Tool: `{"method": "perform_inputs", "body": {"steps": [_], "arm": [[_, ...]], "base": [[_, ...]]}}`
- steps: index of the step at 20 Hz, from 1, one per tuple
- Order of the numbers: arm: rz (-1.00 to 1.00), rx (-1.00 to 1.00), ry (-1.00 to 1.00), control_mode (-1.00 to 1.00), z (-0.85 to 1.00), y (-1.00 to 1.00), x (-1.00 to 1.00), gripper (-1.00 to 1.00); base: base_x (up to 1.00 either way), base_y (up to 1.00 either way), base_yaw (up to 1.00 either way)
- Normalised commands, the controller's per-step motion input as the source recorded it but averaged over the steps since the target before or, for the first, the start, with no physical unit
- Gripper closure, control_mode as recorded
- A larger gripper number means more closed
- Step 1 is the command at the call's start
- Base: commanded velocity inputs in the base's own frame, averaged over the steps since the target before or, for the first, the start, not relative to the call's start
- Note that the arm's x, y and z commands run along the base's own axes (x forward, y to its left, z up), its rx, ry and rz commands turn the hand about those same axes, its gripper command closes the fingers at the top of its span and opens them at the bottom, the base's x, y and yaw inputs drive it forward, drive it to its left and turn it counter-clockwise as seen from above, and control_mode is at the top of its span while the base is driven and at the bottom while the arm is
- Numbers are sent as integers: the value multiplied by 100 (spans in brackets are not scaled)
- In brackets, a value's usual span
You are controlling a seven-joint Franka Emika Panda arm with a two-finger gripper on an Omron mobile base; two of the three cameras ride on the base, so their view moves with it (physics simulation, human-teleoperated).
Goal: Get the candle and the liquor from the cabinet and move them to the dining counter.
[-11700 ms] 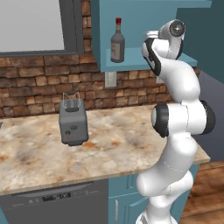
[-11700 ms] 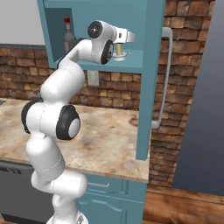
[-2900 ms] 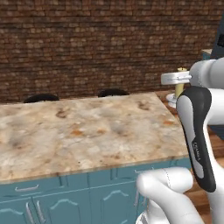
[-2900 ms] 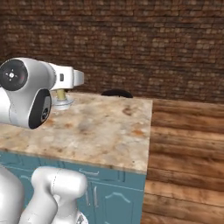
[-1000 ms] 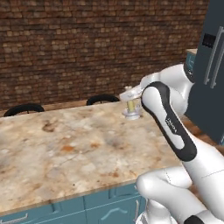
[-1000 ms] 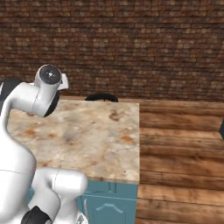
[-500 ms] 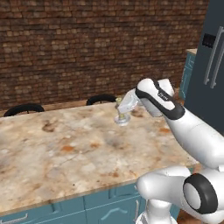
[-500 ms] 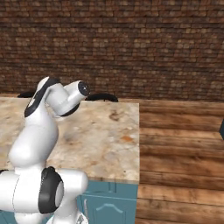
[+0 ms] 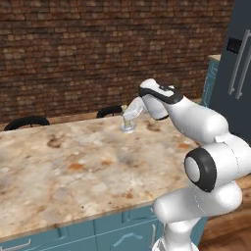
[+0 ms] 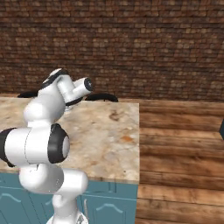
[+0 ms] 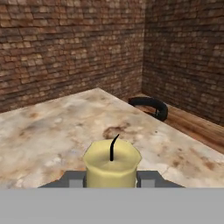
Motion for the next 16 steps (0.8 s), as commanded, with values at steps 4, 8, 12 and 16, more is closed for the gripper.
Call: {"method": "perform_inputs", "body": {"steps": [4, 8, 12, 16], "arm": [[0, 0, 0, -100, -20, 12, 100, 100], [0, 0, 0, -100, -21, 4, 92, 100], [0, 5, 0, -100, -29, 1, 88, 100], [0, 7, 0, -100, -39, 0, 97, 100]], "base": [[0, 0, 0], [0, 0, 0], [0, 0, 0], [0, 0, 0]]}}
